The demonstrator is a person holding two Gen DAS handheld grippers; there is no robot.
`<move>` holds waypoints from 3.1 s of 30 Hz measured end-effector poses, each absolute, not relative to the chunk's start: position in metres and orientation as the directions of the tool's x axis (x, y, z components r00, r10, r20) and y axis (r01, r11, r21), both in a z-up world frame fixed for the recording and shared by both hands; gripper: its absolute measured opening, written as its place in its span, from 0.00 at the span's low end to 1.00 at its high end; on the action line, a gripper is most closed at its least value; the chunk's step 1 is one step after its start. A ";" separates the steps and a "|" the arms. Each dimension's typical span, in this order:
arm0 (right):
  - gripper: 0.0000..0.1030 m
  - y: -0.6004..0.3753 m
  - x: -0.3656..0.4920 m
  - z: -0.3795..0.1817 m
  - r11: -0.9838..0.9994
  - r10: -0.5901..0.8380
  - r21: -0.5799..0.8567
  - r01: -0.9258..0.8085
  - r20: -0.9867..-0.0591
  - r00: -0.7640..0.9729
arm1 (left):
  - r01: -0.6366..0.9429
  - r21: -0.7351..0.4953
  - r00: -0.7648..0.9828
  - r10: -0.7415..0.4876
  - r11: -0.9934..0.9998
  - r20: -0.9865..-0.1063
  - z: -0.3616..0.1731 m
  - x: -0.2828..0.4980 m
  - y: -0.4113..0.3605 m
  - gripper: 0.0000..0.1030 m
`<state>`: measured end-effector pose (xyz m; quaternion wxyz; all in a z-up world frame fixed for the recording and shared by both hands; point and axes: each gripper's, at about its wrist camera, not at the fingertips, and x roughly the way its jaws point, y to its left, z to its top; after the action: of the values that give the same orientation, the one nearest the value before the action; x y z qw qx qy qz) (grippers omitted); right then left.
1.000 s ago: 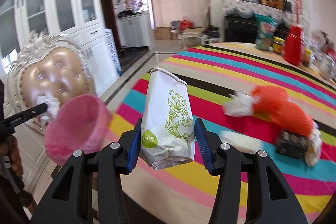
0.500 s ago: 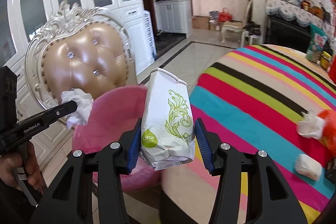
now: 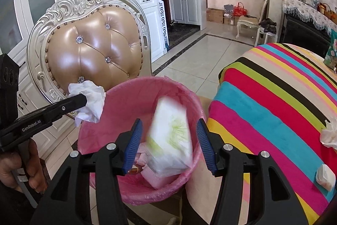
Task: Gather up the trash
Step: 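Carry the cup and tissue to the pink wastebasket and release them, then move both open tools back over the table, then grasp the crumpled white paper bag with the right tool while the left tool grasps an orange foam net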
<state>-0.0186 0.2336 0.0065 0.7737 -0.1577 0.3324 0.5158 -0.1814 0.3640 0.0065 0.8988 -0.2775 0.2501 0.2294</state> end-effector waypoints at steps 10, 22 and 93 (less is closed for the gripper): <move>0.66 0.228 -0.013 0.006 0.446 0.685 0.088 -0.891 -0.675 0.276 | -0.548 -0.397 0.773 0.264 0.736 -0.577 0.002 -0.183 0.368 0.37; 0.73 0.175 0.010 0.014 0.528 0.670 0.088 -0.845 -0.655 0.350 | -0.519 -0.382 0.781 0.243 0.765 -0.575 0.004 -0.168 0.348 0.37; 0.83 -0.216 0.268 -0.058 0.969 0.245 0.171 -0.177 -0.751 0.614 | 0.089 -0.266 0.729 -0.245 0.960 -0.639 0.002 0.179 0.019 0.52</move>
<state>0.2681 -0.2158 -0.0578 0.8973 0.0400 0.4235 0.1176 0.1792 0.0187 0.0019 0.9233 -0.1092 0.3568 -0.0905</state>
